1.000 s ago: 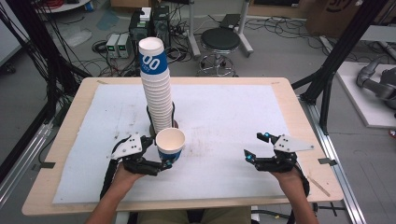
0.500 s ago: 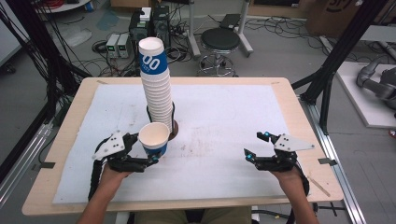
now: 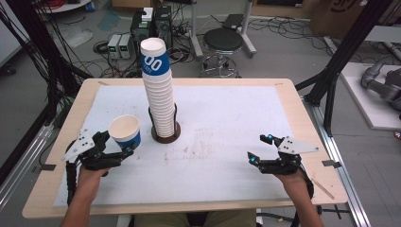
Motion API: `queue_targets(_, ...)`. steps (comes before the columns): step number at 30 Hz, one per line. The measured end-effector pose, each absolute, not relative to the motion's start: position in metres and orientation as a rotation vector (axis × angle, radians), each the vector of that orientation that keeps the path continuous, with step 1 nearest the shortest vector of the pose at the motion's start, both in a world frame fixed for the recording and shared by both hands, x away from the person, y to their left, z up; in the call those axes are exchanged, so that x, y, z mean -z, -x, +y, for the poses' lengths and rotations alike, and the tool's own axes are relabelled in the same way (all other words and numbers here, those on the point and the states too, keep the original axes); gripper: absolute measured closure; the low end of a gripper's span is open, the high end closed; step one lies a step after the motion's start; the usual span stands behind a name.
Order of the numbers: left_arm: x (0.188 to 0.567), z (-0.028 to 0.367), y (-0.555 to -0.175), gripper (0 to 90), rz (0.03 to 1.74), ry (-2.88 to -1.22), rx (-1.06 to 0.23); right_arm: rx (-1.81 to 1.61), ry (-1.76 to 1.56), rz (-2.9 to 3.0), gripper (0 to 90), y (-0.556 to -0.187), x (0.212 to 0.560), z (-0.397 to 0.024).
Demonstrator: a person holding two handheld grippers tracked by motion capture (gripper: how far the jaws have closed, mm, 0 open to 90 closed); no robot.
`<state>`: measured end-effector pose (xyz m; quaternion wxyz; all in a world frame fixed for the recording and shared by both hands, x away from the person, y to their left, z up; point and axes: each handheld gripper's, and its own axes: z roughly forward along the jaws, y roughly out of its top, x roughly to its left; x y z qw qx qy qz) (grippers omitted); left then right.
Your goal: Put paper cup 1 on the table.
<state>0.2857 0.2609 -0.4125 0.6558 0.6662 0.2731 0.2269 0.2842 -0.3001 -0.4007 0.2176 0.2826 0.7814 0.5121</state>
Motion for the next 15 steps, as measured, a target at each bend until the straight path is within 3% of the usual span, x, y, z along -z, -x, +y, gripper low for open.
queue_targets(15, 0.426, 0.282, -0.294, 24.7, 0.714, -1.520, -0.567, -1.418, -0.778, 2.169, 21.0, -0.283, 0.400, -0.298)
